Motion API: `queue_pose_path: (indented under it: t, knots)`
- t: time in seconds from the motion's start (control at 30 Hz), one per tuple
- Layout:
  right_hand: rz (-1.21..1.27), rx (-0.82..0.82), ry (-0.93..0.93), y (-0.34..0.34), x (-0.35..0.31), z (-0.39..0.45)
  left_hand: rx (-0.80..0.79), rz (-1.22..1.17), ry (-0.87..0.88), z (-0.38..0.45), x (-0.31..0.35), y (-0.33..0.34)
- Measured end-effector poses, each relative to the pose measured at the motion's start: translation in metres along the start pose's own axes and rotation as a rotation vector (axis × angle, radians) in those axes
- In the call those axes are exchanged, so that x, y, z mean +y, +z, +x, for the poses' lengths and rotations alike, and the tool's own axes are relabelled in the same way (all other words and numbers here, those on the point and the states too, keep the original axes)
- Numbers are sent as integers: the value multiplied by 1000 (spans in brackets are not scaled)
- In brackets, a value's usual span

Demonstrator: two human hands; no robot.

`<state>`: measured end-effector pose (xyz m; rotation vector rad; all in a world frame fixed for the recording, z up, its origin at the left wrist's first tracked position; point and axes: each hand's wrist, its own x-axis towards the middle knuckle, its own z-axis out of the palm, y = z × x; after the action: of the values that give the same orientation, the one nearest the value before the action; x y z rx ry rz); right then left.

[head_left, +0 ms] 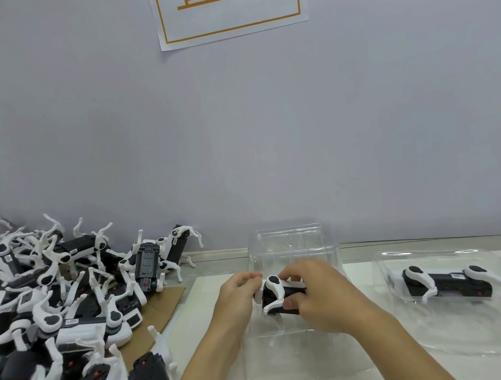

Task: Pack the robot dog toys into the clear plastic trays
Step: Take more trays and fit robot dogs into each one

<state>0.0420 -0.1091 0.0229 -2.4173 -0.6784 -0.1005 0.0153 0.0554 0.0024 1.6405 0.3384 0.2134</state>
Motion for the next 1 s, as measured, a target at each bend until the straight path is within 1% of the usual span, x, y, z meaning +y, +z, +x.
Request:
queue_pose_path:
  t: [0.13,0.3,0.5,0.8,1.0]
  knots:
    - [1,1,-14,0,0,0,4,10,5,-1,-1,0]
    - [-5,0,-61,0,0,0,25,-33,4,-1,-1,0]
    - [-26,5,-70,1,1,1,20,-60,-17,0,-2,-1]
    - [-82,-1,-6,2,-4,0,19,-79,-17,0,-3,-1]
    - [-63,0,7,3,-4,0,20,-136,-89,-2,1,1]
